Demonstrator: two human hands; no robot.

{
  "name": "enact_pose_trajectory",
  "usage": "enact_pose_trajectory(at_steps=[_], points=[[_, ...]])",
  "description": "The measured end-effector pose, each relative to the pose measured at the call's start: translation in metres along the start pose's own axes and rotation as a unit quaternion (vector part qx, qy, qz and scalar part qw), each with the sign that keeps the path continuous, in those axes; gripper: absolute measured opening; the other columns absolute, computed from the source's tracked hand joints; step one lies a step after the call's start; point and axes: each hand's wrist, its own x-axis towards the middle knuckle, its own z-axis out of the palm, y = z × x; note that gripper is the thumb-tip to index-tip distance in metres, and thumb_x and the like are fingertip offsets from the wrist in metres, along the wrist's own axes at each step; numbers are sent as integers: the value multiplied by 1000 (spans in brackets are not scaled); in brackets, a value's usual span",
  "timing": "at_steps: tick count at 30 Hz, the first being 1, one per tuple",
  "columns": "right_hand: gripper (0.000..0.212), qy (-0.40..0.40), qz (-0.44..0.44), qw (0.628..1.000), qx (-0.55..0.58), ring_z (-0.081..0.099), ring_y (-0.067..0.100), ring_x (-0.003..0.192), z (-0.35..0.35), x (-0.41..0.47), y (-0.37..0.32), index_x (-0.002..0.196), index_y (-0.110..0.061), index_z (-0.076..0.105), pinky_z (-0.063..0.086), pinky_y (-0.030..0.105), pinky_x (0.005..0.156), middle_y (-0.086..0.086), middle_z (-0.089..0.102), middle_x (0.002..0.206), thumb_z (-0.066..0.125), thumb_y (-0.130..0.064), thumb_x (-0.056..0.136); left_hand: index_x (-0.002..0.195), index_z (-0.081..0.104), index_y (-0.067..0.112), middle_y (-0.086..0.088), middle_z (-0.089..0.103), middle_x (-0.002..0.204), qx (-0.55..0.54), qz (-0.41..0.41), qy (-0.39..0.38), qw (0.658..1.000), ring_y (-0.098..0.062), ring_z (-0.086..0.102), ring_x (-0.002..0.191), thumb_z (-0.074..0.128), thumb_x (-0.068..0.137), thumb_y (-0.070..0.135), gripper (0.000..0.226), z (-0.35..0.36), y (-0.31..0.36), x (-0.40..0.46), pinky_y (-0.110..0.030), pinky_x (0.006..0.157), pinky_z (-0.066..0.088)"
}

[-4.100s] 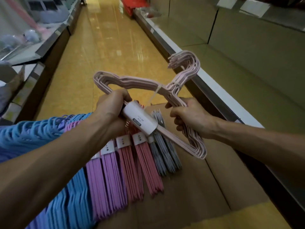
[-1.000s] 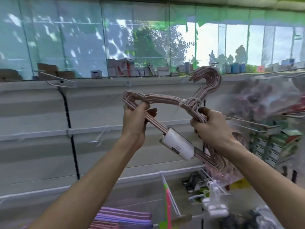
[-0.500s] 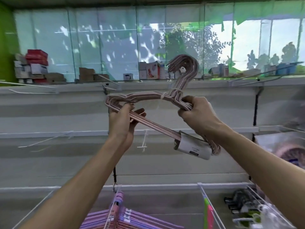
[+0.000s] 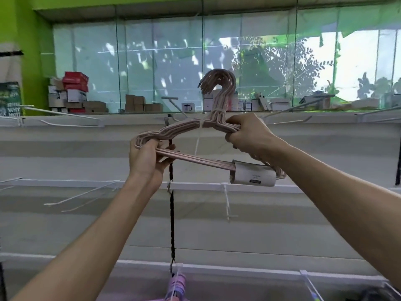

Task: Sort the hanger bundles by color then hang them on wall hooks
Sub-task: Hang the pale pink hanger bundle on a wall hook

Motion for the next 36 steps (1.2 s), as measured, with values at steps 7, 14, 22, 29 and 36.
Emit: enact_pose_trajectory(at_steps=[7,14,22,29,36], points=[[25,-13,4,1000,-20,54,22,64,38,40,5,95,-19,71,42,27,56,0,59,68,55,-3,84,110,48,11,-19,52,96,-18,-10,-2,1000,-35,70,71,44,91,-7,26,-25,-18,48,-62,81,56],[28,-31,8,999,-25,56,23,67,52,73,7,104,-13,71,43,26,56,3,60,70,56,0,84,107,47,8,-15,53,85,-23,-19,-4,1000,-38,67,73,43,91,-9,24,-30,-19,73,-57,76,59],[30,-48,1,996,-72,63,26,76,75,94,0,108,-16,71,56,38,72,0,62,75,58,-1,85,99,51,4,-12,51,77,-26,-44,18,999,-37,67,72,41,91,-9,18,-49,-30,95,-51,72,61],[28,-65,-5,994,-89,61,25,75,106,97,6,103,-17,71,55,39,75,-1,62,74,56,-1,86,102,51,4,-12,51,78,-33,-52,40,997,-38,66,75,41,90,-10,21,-73,-42,106,-54,75,60],[21,-67,-20,991,-112,60,28,78,123,98,31,97,-18,66,54,42,75,1,61,78,54,-3,87,108,51,8,-13,53,76,-33,-60,33,997,-36,68,73,42,90,-9,26,-82,-64,112,-46,65,62]])
